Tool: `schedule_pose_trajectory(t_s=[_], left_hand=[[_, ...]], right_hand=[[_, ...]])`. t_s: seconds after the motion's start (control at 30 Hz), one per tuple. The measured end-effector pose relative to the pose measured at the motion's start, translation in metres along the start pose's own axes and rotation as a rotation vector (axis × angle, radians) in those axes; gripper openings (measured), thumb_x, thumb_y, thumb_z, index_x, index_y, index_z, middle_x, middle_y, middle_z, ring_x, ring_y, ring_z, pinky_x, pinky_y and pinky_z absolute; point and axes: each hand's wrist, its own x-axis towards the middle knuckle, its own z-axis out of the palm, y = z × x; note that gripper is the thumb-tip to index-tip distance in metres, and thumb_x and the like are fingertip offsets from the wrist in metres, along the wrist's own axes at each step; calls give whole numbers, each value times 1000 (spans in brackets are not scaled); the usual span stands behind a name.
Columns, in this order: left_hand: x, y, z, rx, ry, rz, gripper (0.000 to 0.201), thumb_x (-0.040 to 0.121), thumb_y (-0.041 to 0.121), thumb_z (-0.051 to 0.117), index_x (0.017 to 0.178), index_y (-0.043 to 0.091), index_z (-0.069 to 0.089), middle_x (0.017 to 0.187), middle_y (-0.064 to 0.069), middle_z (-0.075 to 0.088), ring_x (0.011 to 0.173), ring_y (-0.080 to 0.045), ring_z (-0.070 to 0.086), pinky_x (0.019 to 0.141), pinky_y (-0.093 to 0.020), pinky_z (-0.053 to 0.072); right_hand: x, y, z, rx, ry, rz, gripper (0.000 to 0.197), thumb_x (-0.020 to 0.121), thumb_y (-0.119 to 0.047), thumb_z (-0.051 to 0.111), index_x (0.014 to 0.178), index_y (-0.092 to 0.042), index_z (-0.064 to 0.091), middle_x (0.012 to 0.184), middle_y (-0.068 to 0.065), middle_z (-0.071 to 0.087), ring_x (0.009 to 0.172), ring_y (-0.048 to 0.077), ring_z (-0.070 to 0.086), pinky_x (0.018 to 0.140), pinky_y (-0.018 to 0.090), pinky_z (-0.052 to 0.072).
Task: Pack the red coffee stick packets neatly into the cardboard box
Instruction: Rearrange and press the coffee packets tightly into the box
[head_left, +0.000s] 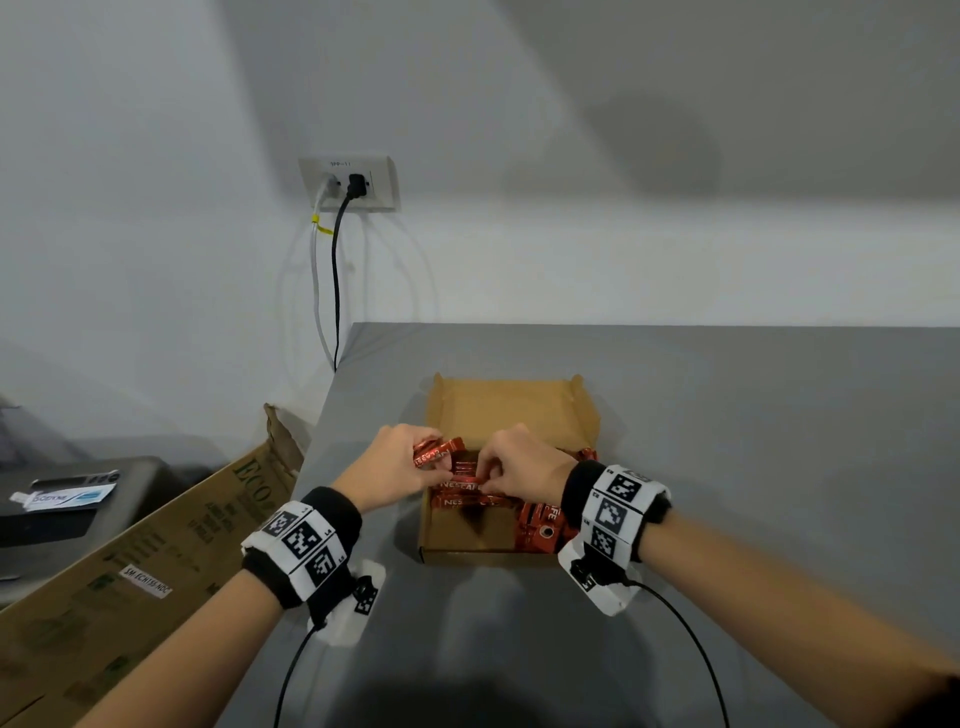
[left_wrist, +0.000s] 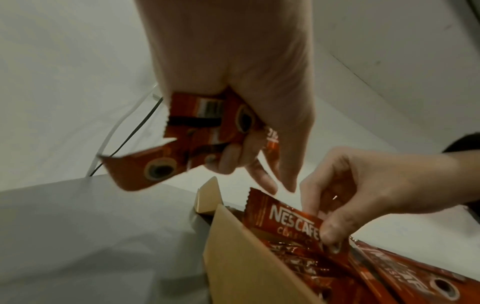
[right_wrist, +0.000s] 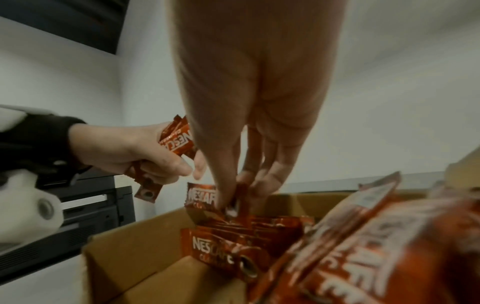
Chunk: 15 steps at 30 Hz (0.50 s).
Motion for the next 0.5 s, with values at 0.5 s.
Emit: schedule_pose_trajectory(t_s=[0.5], left_hand=[[3, -2, 26, 327, -148, -47, 20, 81, 33, 69, 77, 15, 62, 77, -3, 67, 70, -18, 63, 65, -30, 52]], right_hand=[[4, -11, 3, -358, -105, 21, 16, 76, -21, 74, 87, -12, 65, 94, 5, 67, 87, 22, 62, 70, 32, 50]])
